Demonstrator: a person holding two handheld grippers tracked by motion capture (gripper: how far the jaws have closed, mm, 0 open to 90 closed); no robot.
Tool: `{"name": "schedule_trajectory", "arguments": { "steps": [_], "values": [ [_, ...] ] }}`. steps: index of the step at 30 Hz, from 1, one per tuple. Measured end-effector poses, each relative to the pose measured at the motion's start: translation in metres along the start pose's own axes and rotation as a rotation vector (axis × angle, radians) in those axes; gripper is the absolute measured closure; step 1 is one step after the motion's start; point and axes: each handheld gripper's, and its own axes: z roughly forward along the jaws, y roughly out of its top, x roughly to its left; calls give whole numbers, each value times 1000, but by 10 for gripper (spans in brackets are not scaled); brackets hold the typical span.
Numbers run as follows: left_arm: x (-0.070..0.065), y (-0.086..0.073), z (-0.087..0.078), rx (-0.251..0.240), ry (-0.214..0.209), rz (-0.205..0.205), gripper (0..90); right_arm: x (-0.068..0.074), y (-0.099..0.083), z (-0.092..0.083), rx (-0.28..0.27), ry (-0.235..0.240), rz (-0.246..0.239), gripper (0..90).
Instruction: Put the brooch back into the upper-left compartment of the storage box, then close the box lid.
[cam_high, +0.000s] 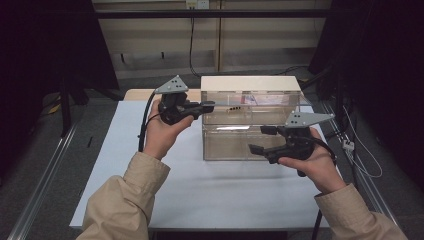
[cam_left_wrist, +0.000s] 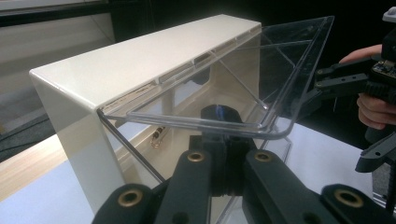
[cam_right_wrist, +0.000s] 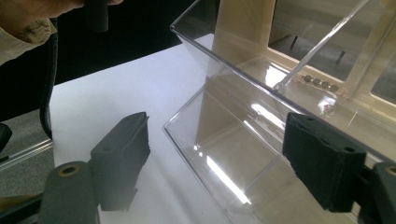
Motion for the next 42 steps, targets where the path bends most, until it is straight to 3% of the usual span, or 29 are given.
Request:
{"name": "schedule_trajectory", "arguments": {
  "steps": [18, 30, 42],
  "values": [
    [1, -8, -2, 22, -6, -3, 900, 2, -30, 2, 20, -5, 19, 136],
    [1, -13, -2, 38, -11, -7, 900, 1, -57, -1, 33, -18, 43, 111],
    [2, -22, -3, 49, -12, -20, 900, 1, -70, -3, 34, -16, 54, 115]
  ]
}}
